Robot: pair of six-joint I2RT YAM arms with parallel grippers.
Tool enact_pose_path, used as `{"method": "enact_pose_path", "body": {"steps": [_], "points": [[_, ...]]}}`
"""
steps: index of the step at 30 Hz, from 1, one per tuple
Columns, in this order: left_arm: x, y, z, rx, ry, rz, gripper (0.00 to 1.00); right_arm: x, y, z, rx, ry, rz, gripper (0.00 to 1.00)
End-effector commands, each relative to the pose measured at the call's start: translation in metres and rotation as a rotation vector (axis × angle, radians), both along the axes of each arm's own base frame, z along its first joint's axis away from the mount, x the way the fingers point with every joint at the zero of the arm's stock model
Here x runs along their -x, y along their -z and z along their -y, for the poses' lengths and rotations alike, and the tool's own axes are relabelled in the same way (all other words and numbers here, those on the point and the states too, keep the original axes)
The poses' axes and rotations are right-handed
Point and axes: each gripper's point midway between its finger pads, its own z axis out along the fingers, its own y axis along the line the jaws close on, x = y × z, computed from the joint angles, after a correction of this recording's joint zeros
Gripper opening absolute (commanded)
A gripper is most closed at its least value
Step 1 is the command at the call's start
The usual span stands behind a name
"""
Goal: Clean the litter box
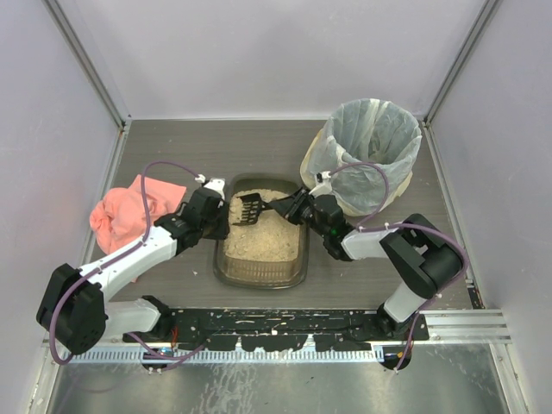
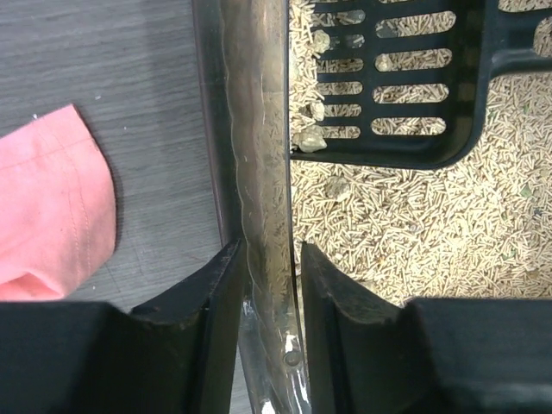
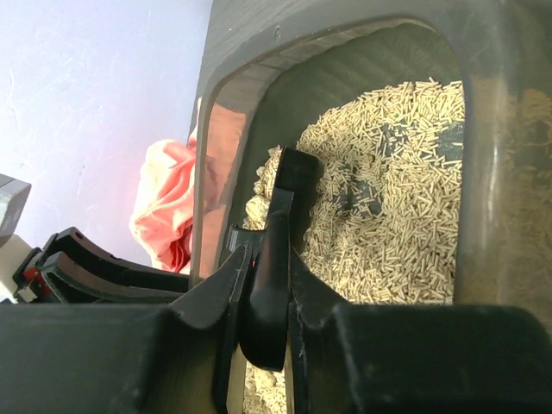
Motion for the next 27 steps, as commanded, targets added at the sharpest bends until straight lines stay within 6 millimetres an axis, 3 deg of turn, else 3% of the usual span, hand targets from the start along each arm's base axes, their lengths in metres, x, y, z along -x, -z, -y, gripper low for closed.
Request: {"method": "enact_pose_path", "body": {"steps": [1,10,14,27], "points": [[-0.003,-0.018,0.005,0.021,0.016,0.031,0.38,0.006,-0.014,0.005,-0.053,0.008,-0.012,0.01],[-0.002,-0.049,0.007,0.076,0.008,0.069,0.7,0.015,-0.011,0.023,-0.005,0.042,-0.013,0.01],[0.0,-0.068,0.006,0.1,0.006,0.106,0.78,0.021,-0.013,0.03,-0.01,0.05,-0.01,0.01],[0.015,-0.106,-0.015,0.108,-0.022,0.187,0.86,0.049,-0.045,0.055,-0.087,0.073,0.055,0.01]]}}
